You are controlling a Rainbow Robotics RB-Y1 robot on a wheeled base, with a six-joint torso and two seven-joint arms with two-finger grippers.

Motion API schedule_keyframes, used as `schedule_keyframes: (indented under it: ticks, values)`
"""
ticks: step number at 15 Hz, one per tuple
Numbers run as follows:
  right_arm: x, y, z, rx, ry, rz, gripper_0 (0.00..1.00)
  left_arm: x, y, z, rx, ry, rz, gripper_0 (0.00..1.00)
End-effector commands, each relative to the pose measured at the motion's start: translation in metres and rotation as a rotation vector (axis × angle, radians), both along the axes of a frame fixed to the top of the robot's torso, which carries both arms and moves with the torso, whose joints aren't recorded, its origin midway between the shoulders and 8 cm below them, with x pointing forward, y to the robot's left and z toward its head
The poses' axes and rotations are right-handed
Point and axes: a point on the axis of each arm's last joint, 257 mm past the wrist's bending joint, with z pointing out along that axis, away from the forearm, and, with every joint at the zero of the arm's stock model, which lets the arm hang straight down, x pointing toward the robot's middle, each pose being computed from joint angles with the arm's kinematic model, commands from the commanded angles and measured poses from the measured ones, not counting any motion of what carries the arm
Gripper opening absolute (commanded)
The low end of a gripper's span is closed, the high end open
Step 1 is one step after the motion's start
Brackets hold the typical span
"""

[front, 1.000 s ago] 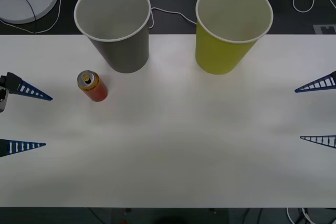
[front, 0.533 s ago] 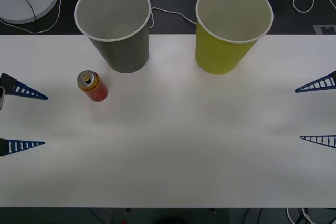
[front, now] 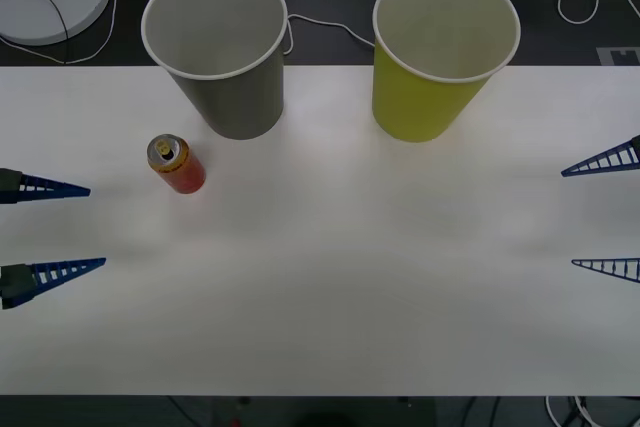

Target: Put the can into the green bin and the plastic bottle into the gray bin

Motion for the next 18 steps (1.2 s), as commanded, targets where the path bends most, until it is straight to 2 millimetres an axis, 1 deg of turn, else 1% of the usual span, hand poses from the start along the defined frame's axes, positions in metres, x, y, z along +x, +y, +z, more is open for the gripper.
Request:
schedule_keyframes:
  ticks: [1,6,11,14,18]
  values:
    - [0.0,0.0,0.0,0.0,0.0,0.0,1.0,0.012,0.007,-0.014,-0.083,-0.048,0.058,1.0]
    - [0.0,0.0,0.0,0.0,0.0,0.0,1.0,0.03,0.024,-0.033,-0.126,-0.145,0.128,1.0]
    - [0.0,0.0,0.0,0.0,0.0,0.0,1.0,0.051,0.034,-0.054,-0.156,-0.226,0.165,1.0]
    - [0.0,0.0,0.0,0.0,0.0,0.0,1.0,0.064,0.034,-0.06,-0.173,-0.258,0.174,1.0]
    - [0.0,0.0,0.0,0.0,0.0,0.0,1.0,0.079,0.034,-0.069,-0.208,-0.258,0.194,1.0]
